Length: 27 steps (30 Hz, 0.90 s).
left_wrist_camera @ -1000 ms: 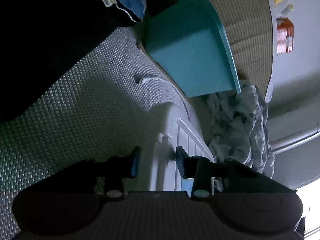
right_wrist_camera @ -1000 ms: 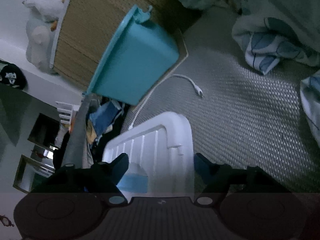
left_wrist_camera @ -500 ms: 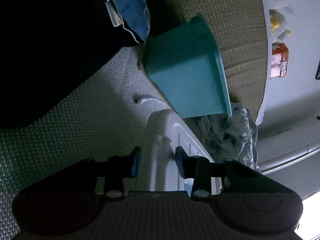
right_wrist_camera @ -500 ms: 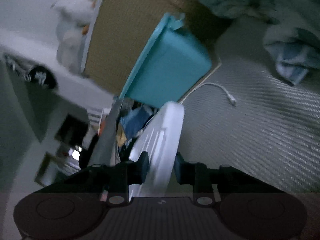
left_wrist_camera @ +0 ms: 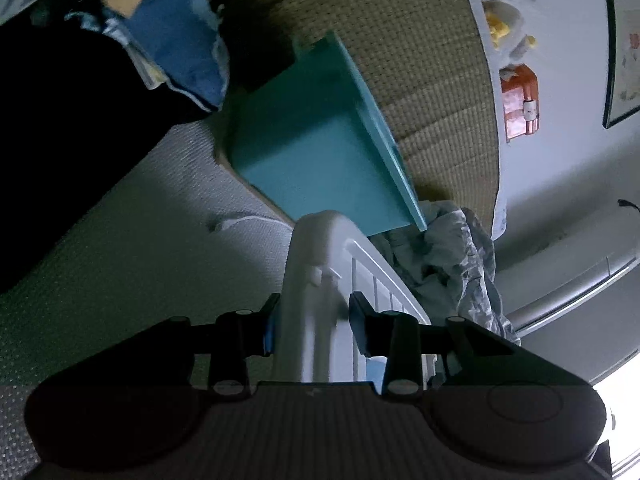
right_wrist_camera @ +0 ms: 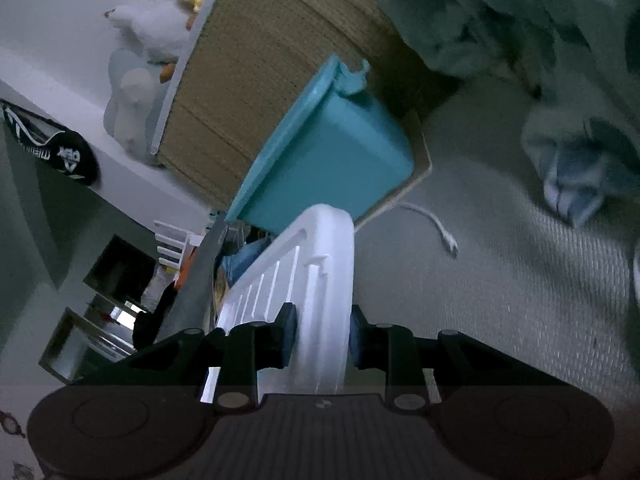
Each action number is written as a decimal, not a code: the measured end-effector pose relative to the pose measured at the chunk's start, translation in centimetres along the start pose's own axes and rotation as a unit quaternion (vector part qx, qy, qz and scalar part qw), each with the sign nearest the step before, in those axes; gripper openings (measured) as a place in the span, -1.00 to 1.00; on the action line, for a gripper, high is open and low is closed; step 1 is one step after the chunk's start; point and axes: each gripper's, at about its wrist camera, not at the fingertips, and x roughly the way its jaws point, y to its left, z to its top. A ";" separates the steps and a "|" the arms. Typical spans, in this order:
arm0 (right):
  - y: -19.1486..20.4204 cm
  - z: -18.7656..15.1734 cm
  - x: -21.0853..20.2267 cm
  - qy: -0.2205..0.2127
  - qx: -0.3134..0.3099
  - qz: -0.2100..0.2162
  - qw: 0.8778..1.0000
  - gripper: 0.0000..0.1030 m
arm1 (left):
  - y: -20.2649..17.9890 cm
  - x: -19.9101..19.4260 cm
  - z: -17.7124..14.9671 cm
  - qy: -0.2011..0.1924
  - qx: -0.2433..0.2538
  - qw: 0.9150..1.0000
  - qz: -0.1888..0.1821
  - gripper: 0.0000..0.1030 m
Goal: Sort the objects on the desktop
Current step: 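Lift the white lid with both grippers and carry it over the teal bin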
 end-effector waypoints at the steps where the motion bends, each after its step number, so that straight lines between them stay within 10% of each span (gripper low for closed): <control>1: 0.1 0.3 0.0 -0.003 -0.003 -0.001 1.000 -0.41 | -0.3 0.1 0.1 0.000 0.006 1.000 0.002 -0.25; 27: 6.2 11.1 4.3 -0.026 -0.093 -0.033 0.995 -0.25 | -9.2 1.9 9.1 -0.037 0.080 0.996 0.019 -0.18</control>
